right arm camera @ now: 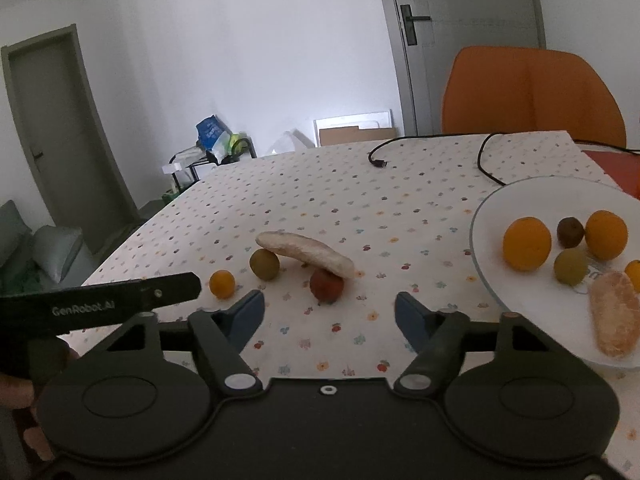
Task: Organize fruits
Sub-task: 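Grasp the small mandarin with the left gripper while the right gripper grasps the red plum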
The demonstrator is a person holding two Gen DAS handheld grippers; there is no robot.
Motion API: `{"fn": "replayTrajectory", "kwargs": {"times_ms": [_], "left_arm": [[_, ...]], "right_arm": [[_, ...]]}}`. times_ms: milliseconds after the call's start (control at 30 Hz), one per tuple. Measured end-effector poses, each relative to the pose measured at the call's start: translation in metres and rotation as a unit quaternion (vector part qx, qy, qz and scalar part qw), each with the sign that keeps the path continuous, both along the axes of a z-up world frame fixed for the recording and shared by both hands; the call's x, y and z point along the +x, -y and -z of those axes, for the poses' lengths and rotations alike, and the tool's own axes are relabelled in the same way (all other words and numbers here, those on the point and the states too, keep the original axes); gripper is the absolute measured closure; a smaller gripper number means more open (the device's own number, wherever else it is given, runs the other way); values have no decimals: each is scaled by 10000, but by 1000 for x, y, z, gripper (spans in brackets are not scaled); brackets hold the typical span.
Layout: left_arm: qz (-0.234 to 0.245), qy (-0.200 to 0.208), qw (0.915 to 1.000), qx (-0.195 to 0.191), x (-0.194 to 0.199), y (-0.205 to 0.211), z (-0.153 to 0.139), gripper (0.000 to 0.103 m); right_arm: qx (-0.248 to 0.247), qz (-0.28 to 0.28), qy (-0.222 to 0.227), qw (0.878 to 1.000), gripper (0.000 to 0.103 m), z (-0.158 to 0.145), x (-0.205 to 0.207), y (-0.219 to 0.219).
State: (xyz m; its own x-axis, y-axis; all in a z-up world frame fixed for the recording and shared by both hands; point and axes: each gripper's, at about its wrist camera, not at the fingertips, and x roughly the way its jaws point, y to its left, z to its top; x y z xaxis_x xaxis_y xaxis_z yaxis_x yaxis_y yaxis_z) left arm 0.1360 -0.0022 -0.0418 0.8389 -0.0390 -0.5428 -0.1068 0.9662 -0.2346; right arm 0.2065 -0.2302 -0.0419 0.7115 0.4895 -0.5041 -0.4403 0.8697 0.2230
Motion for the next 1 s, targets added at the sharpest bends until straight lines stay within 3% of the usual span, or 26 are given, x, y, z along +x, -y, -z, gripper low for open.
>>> {"fn": "replayTrajectory", "kwargs": {"times_ms": [100,333,600,733,833,1000], "left_arm": [[16,-34,10000,-22,6,2,3,29],[51,-147,9999,-21,19,6,10,45],[13,-134,9999,-69,29,7,12,52],[19,-215,9997,-139,34,7,17,73],[4,-203,9997,-138,34,8,18,81],[-47,-234,9996,-147,31,6,17,81]], "right_arm": [[-42,-22,-50,10000,42,1,6,-3],[-82,-29,-166,9998,44,6,17,-8],[-137,-96,-289,9994,46,9,29,-14],[-155,-126,-352,9992,50,12,35,-18],[-168,-144,-364,9991,53,13,39,-22],[-188,-169,-329,9991,61,16,42,-26]]}}
